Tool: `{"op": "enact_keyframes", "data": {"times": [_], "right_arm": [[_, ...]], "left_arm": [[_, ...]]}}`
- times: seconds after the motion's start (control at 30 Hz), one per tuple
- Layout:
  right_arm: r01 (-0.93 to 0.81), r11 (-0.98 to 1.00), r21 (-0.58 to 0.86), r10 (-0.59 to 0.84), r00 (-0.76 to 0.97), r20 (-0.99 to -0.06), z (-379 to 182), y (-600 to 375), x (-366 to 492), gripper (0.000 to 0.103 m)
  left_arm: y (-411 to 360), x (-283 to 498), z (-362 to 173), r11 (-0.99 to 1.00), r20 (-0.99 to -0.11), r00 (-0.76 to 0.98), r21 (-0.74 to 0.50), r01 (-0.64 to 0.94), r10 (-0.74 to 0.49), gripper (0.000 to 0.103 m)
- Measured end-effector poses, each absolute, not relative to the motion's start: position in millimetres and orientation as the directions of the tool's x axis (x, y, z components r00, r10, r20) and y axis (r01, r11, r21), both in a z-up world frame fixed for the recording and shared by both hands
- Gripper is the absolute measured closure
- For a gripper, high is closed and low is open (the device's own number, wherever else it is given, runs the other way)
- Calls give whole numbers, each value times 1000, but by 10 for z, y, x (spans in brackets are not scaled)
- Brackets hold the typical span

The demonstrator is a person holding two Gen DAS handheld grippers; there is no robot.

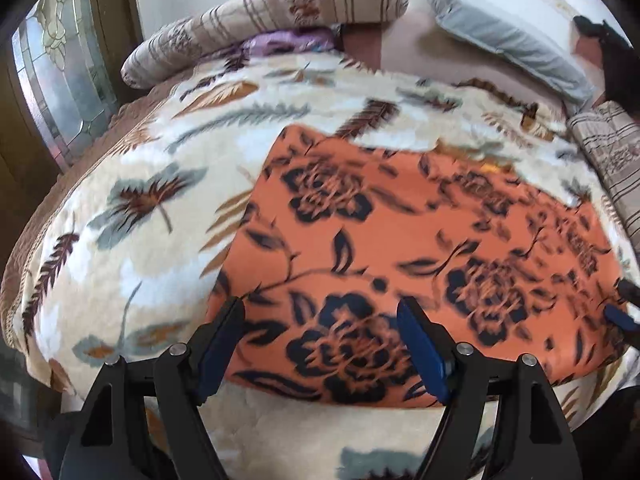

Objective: Fold small clothes

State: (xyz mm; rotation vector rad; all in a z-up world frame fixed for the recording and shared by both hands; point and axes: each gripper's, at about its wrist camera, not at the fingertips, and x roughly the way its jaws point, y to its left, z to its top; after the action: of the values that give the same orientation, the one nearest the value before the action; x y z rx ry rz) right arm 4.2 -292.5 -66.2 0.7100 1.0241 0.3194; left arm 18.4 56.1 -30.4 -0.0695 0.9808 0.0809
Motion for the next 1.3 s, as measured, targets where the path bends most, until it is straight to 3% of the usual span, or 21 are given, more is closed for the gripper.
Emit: {"op": "enact_keyframes", "data": {"times": [0.1, 0.17, 0.33, 0.53, 0.8, 1.07, 1.3], "right_arm": [[131, 741, 659, 527, 494, -692, -731, -3071, -30, 35], [165, 686, 709, 562, 499, -660, -814, -3205, -64, 35], [209, 667, 715, 546, 515, -660, -727, -3372, -31, 35], [163, 696, 700, 549, 508, -664, -531, -3400, 586, 35], [309, 583, 751, 565, 510, -649, -919, -3802, 1454, 35], [235, 621, 748, 536, 568, -624, -546, -3732, 1076, 35], [102, 583, 806, 677, 488, -552, -434, -3202, 393, 34]], "left_arm": [[513, 273, -438, 996, -856, 515, -6, -87, 40, 24], [485, 342, -656, 997, -896, 438, 38, -68, 64, 24], [469, 293, -586, 998, -881, 471, 18, -54, 41, 23], [462, 276, -615, 999, -880, 474, 22, -48, 43, 21], [477, 300, -653, 999, -877, 478, 22, -38, 37, 19], [470, 303, -661, 999, -877, 479, 26, -41, 43, 18], [550, 250, -526, 997, -881, 472, -12, -76, 26, 18]]}}
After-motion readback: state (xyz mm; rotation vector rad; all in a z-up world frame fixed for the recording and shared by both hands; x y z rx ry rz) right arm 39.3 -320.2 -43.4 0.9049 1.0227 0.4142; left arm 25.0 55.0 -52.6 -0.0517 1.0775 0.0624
